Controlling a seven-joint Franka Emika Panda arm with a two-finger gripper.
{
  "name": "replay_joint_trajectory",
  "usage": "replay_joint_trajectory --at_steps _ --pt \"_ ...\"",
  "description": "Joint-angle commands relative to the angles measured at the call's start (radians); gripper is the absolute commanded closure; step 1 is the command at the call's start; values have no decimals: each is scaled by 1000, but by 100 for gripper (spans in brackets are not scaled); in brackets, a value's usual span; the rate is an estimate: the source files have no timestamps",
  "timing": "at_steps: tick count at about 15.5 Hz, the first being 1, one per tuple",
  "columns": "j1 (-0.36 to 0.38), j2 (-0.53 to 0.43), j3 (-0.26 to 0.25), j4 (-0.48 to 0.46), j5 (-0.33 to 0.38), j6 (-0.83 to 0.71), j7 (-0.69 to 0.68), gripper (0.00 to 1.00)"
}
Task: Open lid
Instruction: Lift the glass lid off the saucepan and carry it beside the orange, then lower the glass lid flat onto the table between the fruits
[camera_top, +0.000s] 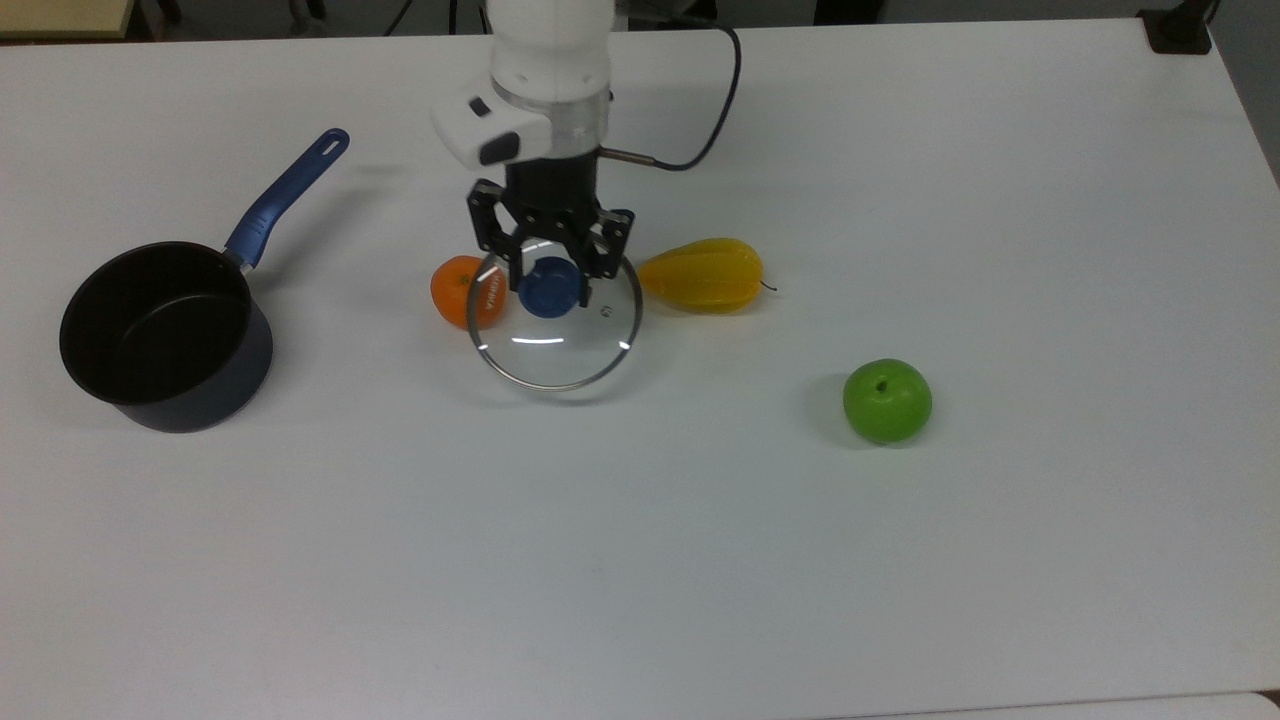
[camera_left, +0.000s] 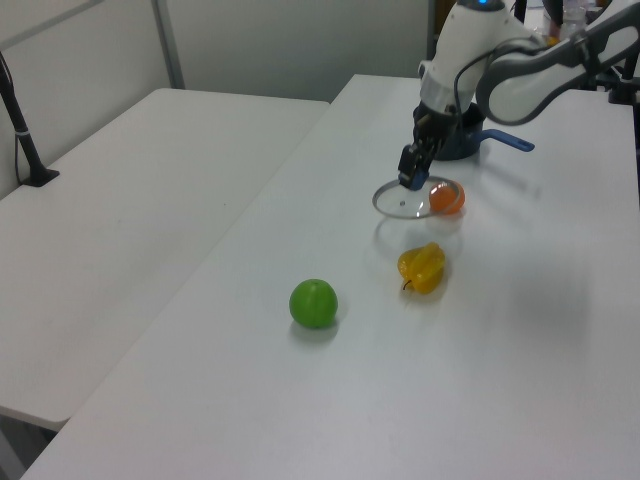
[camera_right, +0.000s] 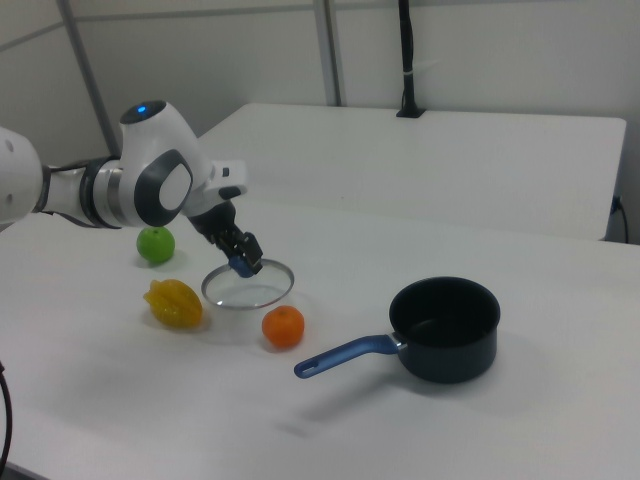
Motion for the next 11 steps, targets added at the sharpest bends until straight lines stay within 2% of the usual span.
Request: replay_joint_trajectory --at_steps 1,4,8,11 --pt "19 59 -3 38 -21 45 23 63" --pt "19 105 5 58 -21 111 23 63" --pt "20 121 11 53 -21 115 21 63" --pt "17 136 11 53 -23 113 20 56"
